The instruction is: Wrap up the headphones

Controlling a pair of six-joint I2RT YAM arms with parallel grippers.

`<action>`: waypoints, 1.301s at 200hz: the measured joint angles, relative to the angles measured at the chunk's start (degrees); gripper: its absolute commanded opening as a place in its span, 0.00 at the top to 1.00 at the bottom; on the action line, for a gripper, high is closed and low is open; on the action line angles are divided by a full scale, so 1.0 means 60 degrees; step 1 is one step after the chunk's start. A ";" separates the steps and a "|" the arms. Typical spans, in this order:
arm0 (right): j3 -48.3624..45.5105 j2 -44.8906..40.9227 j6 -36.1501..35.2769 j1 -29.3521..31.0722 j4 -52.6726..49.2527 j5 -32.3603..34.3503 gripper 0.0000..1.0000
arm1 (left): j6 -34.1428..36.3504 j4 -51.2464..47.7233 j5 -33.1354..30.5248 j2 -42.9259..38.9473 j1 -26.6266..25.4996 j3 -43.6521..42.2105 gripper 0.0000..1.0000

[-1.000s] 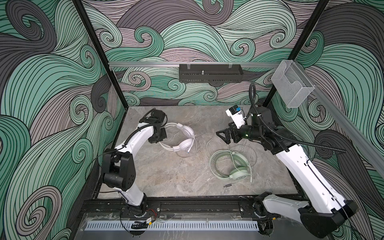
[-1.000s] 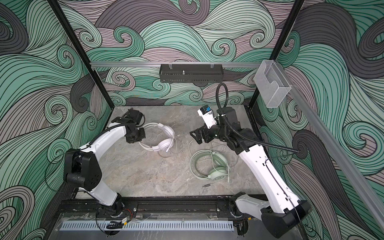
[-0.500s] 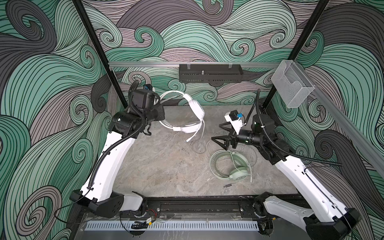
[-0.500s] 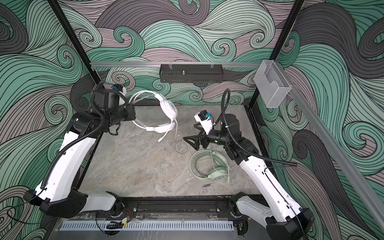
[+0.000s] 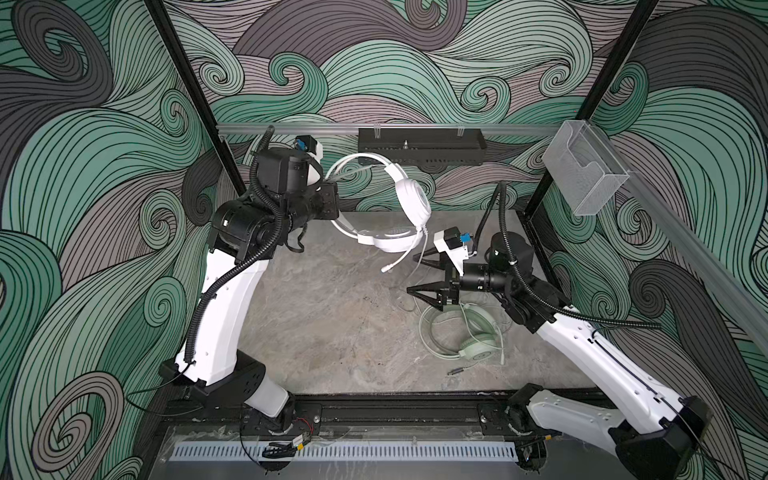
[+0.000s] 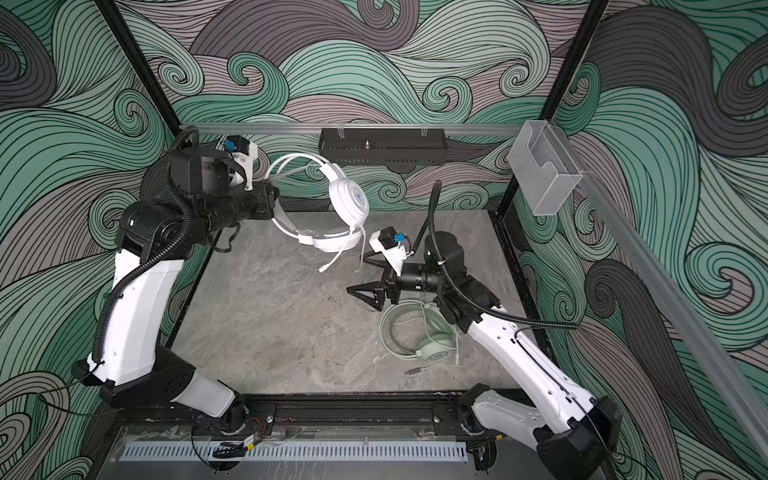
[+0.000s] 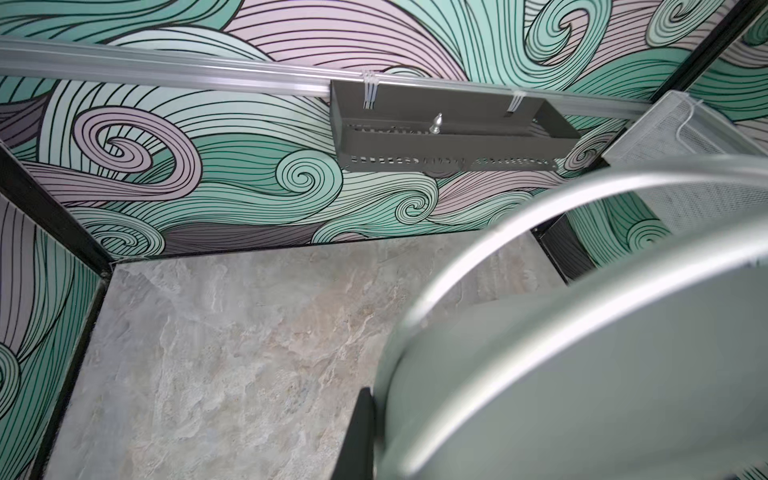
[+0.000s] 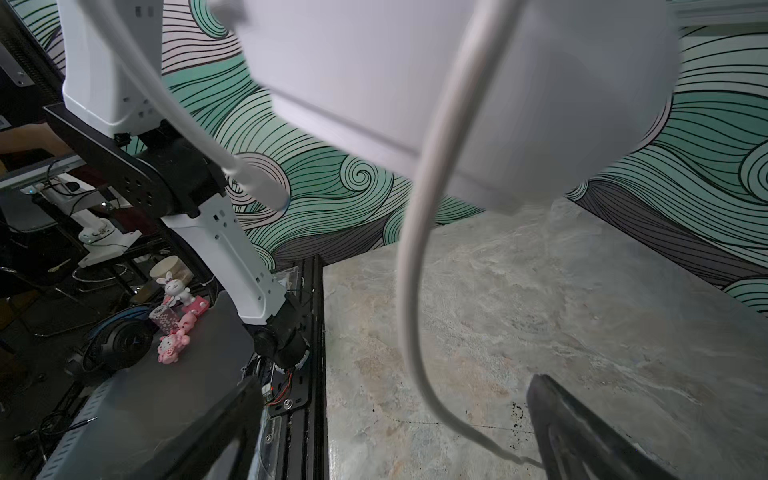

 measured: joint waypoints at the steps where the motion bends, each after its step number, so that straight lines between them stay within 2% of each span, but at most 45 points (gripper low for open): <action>1: -0.0004 0.0000 0.0000 0.0000 0.0007 0.0004 0.01 | 0.0000 -0.0004 0.0025 0.0004 0.0000 0.0025 1.00; 23: -0.0175 0.0051 0.0153 0.0000 0.0372 0.0073 0.04 | -0.0004 -0.0018 0.0390 0.0051 0.0000 0.0277 1.00; 56: -0.0233 0.0321 0.0455 0.0000 0.0922 0.0033 0.22 | -0.0120 -0.0025 0.0994 0.0131 0.0000 0.0517 1.00; 79: -0.0233 0.0477 0.0539 0.0000 0.1111 0.0015 0.27 | -0.0280 -0.0033 0.1293 0.0153 0.0000 0.0568 1.00; 146: -0.0783 0.0426 0.0863 0.0004 0.1698 -0.0033 0.47 | -0.1282 0.0062 0.1523 0.0204 0.0273 0.1413 1.00; 190: -0.1107 0.0357 0.0994 0.0044 0.1923 -0.0040 0.54 | -0.1920 0.0186 0.1588 0.0226 0.0401 0.1574 1.00; 222: -0.1588 0.0080 0.1002 0.0055 0.2069 0.0135 0.64 | -0.2248 0.0313 0.1632 0.0226 0.0492 0.1574 1.00; 260: -0.1716 0.0080 0.1002 0.0055 0.2186 0.0368 0.63 | -0.2441 0.0437 0.1690 0.0229 0.0594 0.1574 1.00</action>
